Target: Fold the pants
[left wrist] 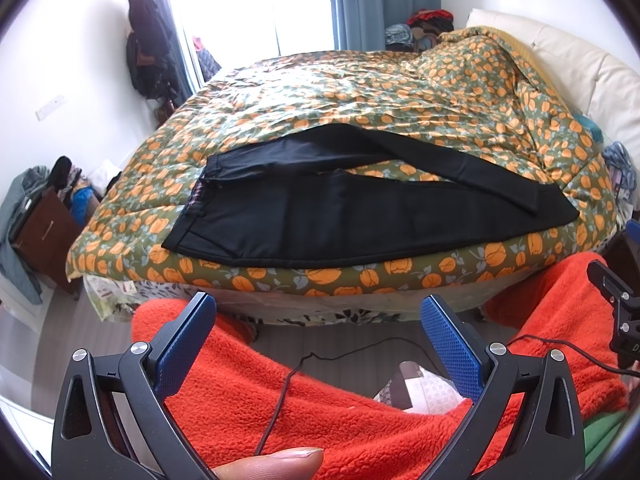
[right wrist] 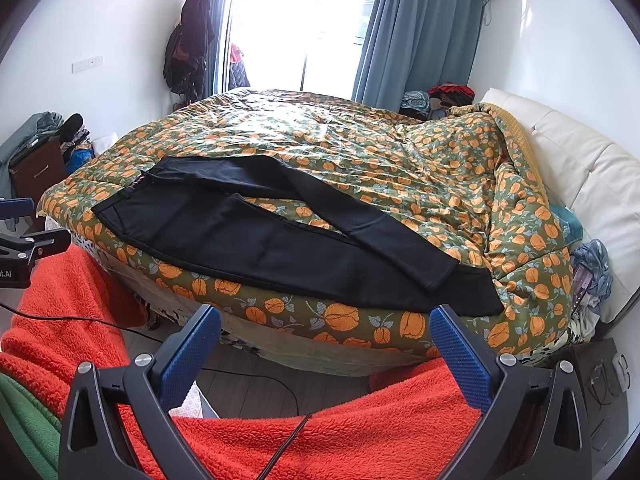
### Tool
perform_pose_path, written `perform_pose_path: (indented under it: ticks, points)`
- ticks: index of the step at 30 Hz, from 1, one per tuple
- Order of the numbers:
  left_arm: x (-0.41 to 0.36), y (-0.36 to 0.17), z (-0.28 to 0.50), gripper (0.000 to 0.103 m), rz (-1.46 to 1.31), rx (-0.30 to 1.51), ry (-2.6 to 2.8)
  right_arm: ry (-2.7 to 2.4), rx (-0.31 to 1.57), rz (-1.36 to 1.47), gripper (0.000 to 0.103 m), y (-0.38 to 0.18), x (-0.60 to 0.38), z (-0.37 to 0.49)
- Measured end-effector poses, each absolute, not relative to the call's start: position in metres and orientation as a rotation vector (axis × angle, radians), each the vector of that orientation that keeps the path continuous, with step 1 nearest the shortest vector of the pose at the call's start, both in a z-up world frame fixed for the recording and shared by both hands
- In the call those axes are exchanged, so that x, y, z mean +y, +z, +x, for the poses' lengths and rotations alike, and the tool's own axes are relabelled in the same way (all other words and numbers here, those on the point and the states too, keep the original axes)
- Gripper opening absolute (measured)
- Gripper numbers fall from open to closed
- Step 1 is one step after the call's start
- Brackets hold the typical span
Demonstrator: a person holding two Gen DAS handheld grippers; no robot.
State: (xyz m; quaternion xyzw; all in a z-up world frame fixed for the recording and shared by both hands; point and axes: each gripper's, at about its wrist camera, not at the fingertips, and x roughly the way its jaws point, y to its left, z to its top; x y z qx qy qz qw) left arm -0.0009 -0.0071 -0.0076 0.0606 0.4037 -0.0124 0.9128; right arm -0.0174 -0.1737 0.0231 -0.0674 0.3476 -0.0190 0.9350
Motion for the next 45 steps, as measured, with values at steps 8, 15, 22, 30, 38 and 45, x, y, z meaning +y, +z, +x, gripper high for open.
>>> perform_pose_path:
  ticks: [8,15,22,30,38,45]
  points:
    - [-0.012,-0.015,-0.005,0.102,0.126,0.836,-0.027,-0.044,0.709,-0.131,0.103,0.020,-0.175,-0.017]
    - [-0.011,-0.018,-0.006,0.102,0.134,0.840,-0.028,-0.044,0.708,-0.126,0.103,0.021,-0.176,-0.017]
    - [-0.010,-0.015,-0.005,0.102,0.129,0.843,-0.040,-0.091,0.695,-0.134,0.103,0.025,-0.177,-0.019]
    - [-0.014,-0.011,-0.003,0.102,0.144,0.852,-0.053,-0.159,0.777,-0.138,0.103,0.024,-0.185,-0.013]
    - [-0.011,-0.010,0.001,0.102,0.147,0.862,-0.053,-0.220,0.844,-0.101,0.103,0.013,-0.200,-0.008]
    - [-0.011,-0.011,0.001,0.102,0.150,0.863,-0.055,-0.226,0.877,-0.078,0.103,0.005,-0.204,-0.006]
